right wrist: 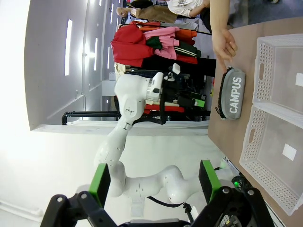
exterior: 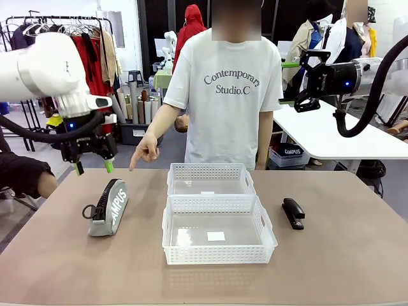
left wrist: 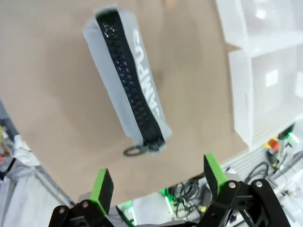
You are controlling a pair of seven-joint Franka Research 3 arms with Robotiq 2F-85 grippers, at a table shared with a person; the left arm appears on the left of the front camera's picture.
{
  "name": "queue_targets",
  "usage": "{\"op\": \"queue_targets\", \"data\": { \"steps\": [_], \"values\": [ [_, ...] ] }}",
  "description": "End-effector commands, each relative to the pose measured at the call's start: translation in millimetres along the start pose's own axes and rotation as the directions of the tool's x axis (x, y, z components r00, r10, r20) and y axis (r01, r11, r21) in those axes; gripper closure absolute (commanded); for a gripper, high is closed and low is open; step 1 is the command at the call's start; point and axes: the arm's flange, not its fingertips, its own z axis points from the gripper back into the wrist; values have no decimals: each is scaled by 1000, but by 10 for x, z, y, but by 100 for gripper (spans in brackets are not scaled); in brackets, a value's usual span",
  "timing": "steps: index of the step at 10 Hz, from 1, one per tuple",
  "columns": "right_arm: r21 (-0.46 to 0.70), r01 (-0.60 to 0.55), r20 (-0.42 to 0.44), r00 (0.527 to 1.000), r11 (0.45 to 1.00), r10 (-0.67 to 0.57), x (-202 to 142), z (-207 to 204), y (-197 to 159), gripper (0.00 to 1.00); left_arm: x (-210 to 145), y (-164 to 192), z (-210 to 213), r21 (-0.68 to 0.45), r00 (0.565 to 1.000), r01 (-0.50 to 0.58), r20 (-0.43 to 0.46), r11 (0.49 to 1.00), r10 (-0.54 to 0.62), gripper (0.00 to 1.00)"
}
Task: Distribute items into two baskets.
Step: Pick up the Pencil pouch that the person points to.
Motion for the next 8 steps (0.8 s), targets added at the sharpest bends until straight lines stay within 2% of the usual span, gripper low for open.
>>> {"op": "queue_targets", "data": {
  "steps": [1,4,5,8],
  "values": [
    [2,-2,0,1000,1000,2,2,-1,18,0,39,23,-208,-38,999,-24,45,999,26,0],
    [2,-2,0,1000,1000,2,2,-1,18,0,191,17,-630,35,992,-93,94,995,89,0],
    [2,-2,0,1000,1000,2,2,-1,18,0,225,22,-714,69,993,-96,77,993,90,0],
    [2,-2,0,1000,1000,2,2,-1,18,0,347,16,-863,77,990,-131,54,988,127,0]
  ]
}}
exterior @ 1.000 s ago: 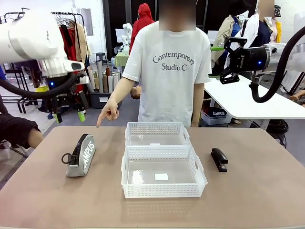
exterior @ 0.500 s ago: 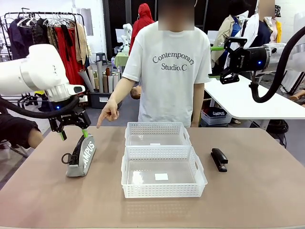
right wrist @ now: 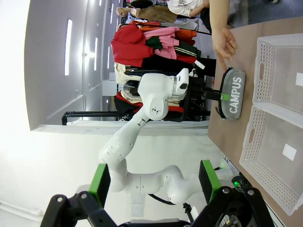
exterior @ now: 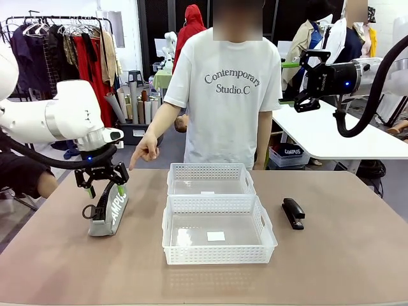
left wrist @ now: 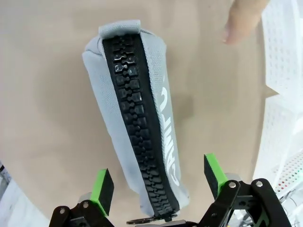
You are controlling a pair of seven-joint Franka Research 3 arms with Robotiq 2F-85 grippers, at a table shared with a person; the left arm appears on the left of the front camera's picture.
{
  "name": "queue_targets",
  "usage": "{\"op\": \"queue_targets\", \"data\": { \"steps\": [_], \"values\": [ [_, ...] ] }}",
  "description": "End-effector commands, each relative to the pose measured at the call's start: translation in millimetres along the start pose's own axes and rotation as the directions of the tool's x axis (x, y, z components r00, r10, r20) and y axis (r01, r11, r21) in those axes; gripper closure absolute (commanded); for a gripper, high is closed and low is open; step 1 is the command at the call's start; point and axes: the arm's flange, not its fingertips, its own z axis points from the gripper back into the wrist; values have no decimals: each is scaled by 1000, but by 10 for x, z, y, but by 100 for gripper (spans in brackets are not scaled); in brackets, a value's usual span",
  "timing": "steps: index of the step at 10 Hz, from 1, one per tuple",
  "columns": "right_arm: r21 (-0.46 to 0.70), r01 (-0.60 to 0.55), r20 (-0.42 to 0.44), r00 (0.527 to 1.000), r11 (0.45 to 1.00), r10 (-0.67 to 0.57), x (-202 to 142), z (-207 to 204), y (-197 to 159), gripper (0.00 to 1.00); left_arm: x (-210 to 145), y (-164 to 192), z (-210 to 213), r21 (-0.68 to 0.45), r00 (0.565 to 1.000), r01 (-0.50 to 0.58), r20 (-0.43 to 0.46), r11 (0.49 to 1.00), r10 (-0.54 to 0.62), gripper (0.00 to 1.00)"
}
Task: Distribute items into two baskets.
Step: Pick up the Pencil pouch that the person points to.
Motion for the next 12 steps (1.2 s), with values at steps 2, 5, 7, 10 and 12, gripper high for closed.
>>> {"op": "queue_targets", "data": {
  "steps": [2,5,7,10,12],
  "values": [
    [2,-2,0,1000,1000,2,2,-1,18,0,94,-9,-58,53,998,-40,-41,998,42,0],
    [2,-2,0,1000,1000,2,2,-1,18,0,71,-38,-17,99,997,-32,-62,995,38,58],
    [2,-2,0,1000,1000,2,2,-1,18,0,48,-30,-4,100,997,-37,-58,994,42,97],
    [2,-2,0,1000,1000,2,2,-1,18,0,8,-69,61,101,996,-36,-77,994,44,100],
    [2,-2,0,1000,1000,2,2,-1,18,0,-2,-68,140,98,996,-44,-67,994,50,100]
  ]
}}
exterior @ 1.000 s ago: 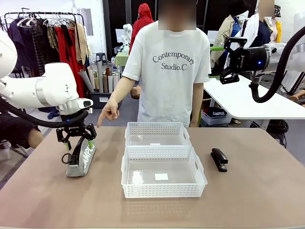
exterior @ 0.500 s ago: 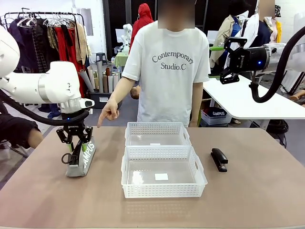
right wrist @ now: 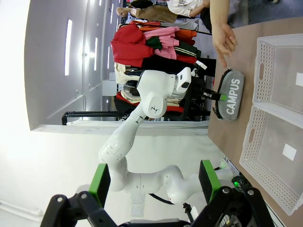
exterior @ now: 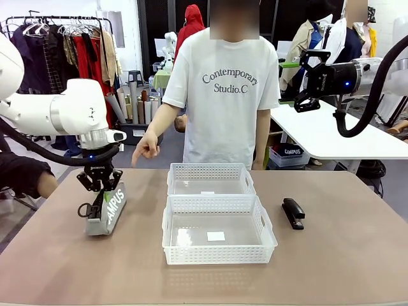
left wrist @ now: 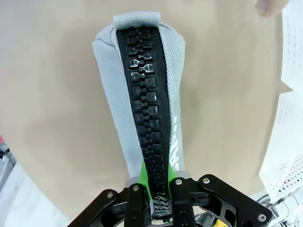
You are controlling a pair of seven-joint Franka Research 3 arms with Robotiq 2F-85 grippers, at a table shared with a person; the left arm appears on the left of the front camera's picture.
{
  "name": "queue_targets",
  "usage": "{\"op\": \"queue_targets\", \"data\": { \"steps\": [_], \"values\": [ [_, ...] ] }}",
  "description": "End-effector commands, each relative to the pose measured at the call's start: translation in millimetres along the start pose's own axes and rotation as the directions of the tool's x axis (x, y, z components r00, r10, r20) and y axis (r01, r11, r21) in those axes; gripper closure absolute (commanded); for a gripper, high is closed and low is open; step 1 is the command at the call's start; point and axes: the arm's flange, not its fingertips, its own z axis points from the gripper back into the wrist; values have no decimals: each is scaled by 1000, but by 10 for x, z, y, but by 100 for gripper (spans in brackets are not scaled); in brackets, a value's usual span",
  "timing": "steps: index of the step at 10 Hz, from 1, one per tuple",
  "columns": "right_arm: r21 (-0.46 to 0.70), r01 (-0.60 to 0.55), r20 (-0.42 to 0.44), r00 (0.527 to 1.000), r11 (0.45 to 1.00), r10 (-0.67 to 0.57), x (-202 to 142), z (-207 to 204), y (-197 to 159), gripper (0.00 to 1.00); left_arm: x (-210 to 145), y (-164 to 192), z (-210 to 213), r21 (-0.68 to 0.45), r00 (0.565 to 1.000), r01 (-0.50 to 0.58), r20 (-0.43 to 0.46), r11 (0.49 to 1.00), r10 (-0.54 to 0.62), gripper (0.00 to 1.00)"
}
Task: Distribute items into two baskets.
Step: Pick up the Pencil pouch that the person points to.
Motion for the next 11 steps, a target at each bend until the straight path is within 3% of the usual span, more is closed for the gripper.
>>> {"op": "queue_targets", "data": {
  "steps": [1,5,9,11],
  "values": [
    [2,-2,0,1000,1000,2,2,-1,18,0,-52,-16,160,31,999,-33,13,999,32,100],
    [2,-2,0,1000,1000,2,2,-1,18,0,-166,-4,774,-70,994,-79,73,994,84,100],
    [2,-2,0,1000,1000,2,2,-1,18,0,-254,-53,1849,-118,998,2,58,993,5,100],
    [2,-2,0,1000,1000,2,2,-1,18,0,-352,-117,2416,-83,998,35,53,996,-31,100]
  ]
}}
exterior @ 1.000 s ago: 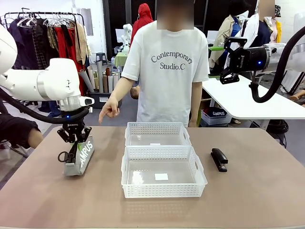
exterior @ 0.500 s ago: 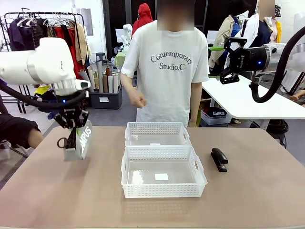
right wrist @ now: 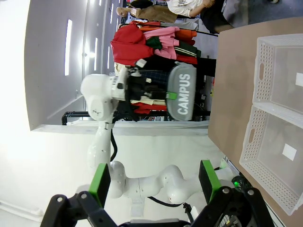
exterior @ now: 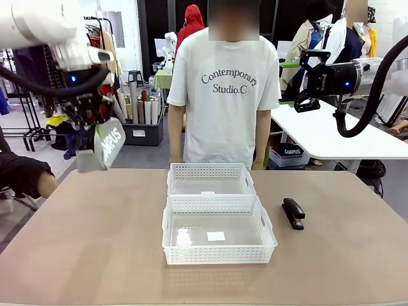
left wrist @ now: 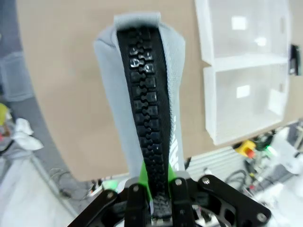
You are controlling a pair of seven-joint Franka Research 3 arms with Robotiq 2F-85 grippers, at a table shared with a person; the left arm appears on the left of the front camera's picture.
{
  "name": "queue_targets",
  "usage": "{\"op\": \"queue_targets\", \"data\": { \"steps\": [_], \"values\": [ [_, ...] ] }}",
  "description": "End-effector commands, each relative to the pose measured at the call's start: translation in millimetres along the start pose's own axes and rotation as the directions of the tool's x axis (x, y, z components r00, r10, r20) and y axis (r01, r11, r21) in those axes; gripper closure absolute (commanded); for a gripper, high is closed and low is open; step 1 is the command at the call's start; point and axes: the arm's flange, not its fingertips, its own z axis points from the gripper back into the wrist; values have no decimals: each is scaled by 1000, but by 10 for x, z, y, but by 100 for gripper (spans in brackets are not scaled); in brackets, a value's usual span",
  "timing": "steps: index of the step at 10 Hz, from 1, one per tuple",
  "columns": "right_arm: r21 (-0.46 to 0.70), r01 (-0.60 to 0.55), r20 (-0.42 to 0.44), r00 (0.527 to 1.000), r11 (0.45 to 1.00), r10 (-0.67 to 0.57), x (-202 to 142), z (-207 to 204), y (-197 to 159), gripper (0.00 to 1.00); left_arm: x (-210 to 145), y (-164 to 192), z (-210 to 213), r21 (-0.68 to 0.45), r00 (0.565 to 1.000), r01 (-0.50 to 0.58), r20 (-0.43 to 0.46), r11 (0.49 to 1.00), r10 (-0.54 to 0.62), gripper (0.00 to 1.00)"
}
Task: Distribute items into two baskets.
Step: Pick up the Pencil pouch that the person points to, then move the picked Pencil pouch towards the Organizing basket indicated by the person, stopping as directed.
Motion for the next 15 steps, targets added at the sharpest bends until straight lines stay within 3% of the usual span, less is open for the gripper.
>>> {"op": "queue_targets", "data": {
  "steps": [1,6,15],
  "values": [
    [2,-2,0,1000,1000,2,1,0,20,0,72,-63,429,29,1000,30,3,999,-30,100],
    [2,-2,0,1000,1000,2,1,0,20,0,-1,-336,1169,93,993,27,108,995,-37,100],
    [2,-2,0,1000,1000,2,1,0,20,0,-44,-266,1106,59,994,45,100,997,-51,100]
  ]
}}
